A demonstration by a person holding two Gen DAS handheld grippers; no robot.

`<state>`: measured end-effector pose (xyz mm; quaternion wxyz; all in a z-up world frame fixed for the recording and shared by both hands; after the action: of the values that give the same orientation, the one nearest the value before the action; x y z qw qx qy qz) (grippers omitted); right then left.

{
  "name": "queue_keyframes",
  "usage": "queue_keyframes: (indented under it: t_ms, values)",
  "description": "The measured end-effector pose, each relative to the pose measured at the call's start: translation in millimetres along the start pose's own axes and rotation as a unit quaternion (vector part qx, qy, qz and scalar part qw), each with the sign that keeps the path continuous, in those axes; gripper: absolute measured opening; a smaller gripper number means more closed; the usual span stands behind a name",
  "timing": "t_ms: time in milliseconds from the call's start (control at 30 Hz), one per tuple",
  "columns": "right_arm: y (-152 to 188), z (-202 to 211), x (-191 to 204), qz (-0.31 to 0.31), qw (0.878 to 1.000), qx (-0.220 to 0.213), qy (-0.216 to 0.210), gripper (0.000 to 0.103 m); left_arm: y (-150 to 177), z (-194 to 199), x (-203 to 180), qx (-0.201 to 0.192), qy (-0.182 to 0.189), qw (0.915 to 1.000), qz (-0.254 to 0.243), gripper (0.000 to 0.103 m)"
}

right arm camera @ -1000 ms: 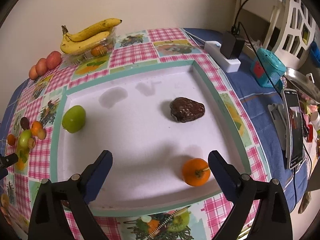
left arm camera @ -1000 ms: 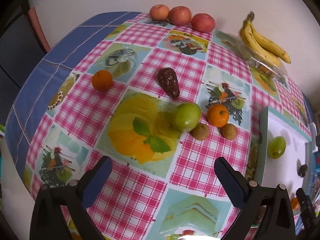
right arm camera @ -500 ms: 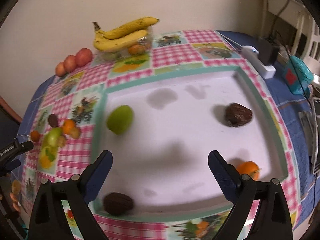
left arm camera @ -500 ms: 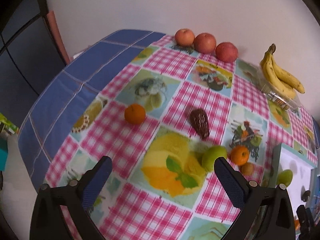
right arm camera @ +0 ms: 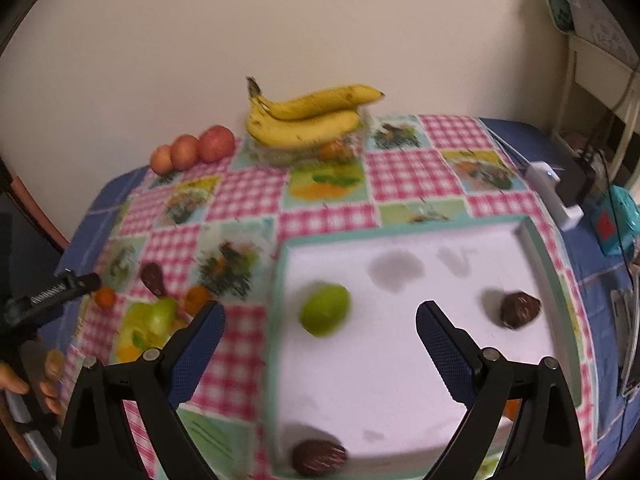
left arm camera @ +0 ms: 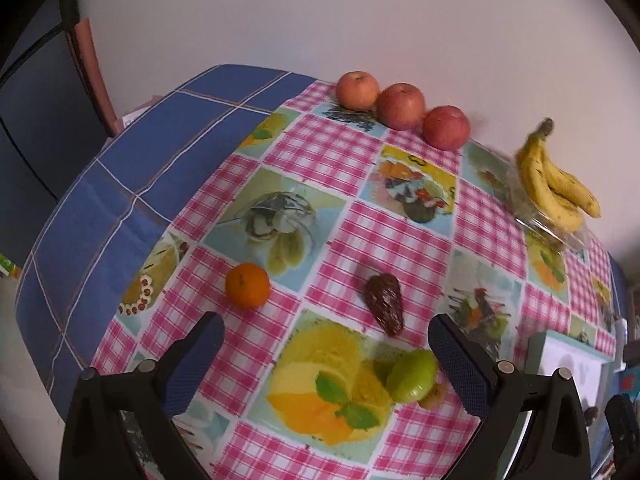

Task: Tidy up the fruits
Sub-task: 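Move both tools back toward the fruits on the tablecloth, then grasp the green apple with the left tool while the right tool grasps a small brown round fruit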

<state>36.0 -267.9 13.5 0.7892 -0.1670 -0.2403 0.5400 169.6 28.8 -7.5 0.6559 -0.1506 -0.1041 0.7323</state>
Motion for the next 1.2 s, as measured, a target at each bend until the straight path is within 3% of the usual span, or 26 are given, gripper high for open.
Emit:
queue_keyframes:
  t_ms: [167, 233, 367, 433, 800, 1000, 1200]
  values:
    - [-17.8, -2.8, 26.4, 0.021, 1.000, -0.008, -0.012, 0.093, -13.1, -3.9, 7.4, 0.005, 0.020, 0.9996, 0.017, 0.102]
    - [-23.1, -6.4, 35.7, 0.028, 0.999, -0.007, -0.017, 0.084, -17.2, -4.7, 3.9, 0.005, 0.033, 0.9994, 0.013, 0.102]
    - [-31.8, -18.2, 50.6, 0.042, 0.999, 0.000, -0.018, 0.081, -20.4, -14.9, -5.2, 0.014, 0.035, 0.9993, 0.003, 0.098]
    - [-35.3, -23.8, 56.6, 0.047, 0.999, 0.004, -0.022, 0.069, -18.9, -22.3, -8.8, 0.026, 0.036, 0.9990, -0.001, 0.096]
    - [-26.3, -74.3, 73.7, 0.063, 0.995, 0.073, -0.023, 0.045, -7.9, -52.9, -4.0, 0.071, 0.031, 0.9968, 0.019, 0.096]
    - [-7.4, -102.4, 76.4, 0.064, 0.990, 0.119, -0.034, 0.038, -1.2, -67.2, -1.5, 0.093, 0.027, 0.9948, 0.029, 0.096]
    - [3.6, -117.1, 81.8, 0.063, 0.986, 0.145, -0.048, 0.038, -0.3, -69.1, 0.9, 0.096, 0.025, 0.9944, 0.035, 0.096]
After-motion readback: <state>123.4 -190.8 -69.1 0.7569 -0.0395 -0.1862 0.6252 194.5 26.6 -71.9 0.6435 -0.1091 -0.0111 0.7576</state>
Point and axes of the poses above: each gripper's, at about its wrist camera, not at the fingertips, and z roughly against the way its jaws point, x to its left, y to its underside, the point moved 2 cm from there along -z, roughly the way its jaws point, and after that the axes turned 7 degrees about x, right-handed, at the moved point
